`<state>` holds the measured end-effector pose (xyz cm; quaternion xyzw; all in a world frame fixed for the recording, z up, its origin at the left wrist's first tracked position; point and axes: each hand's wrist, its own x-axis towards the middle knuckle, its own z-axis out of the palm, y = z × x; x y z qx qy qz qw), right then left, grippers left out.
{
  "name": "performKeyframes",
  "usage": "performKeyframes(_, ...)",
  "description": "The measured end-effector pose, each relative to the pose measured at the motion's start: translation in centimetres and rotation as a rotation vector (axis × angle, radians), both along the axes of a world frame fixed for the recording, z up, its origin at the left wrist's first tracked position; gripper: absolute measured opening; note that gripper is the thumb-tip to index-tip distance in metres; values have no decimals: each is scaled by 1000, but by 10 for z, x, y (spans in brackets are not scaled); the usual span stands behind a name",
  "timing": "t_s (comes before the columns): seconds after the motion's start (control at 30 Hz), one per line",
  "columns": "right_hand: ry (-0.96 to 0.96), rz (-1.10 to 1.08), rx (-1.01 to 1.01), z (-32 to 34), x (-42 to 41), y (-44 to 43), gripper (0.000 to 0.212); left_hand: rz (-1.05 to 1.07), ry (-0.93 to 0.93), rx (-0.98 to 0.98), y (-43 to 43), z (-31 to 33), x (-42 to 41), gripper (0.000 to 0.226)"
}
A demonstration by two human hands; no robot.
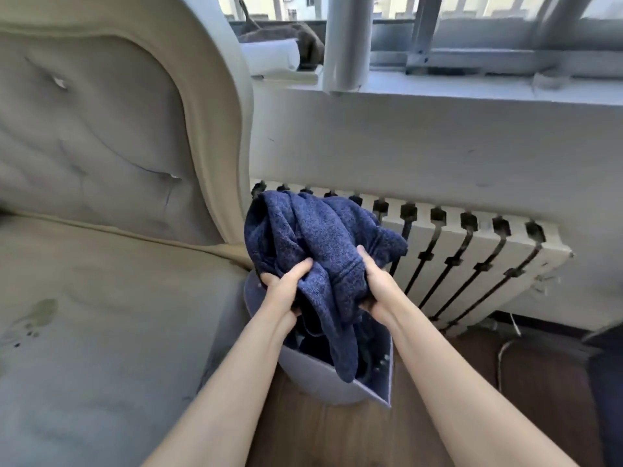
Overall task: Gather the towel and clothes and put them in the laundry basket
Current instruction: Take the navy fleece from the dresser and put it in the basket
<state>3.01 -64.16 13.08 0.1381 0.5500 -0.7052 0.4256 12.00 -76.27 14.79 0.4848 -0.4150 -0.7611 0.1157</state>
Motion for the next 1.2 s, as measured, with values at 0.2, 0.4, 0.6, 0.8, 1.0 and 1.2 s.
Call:
performKeyframes(0.2,2,26,71,-84,-17,-6,67,67,-51,78,2,-78,-10,93)
performKeyframes(0.4,18,74,52,-140,-17,4,46,131,-145,139,13,-135,-8,83)
performKeyframes(0.6,-54,98,77,-188,-15,8,67,159,-248,176,18,-161,-10,71)
performKeyframes(0.8,-66,78,88,-226,-23,3,60,133,-329,203,9,-191,-21,64)
performKeyframes(1.0,-50,98,157,-256,-37,-11,62,108,-403,240,-8,-232,-31,69)
performKeyframes(1.2,-86,107,191,-294,-44,-24,65,40,-441,281,-29,-306,-37,76)
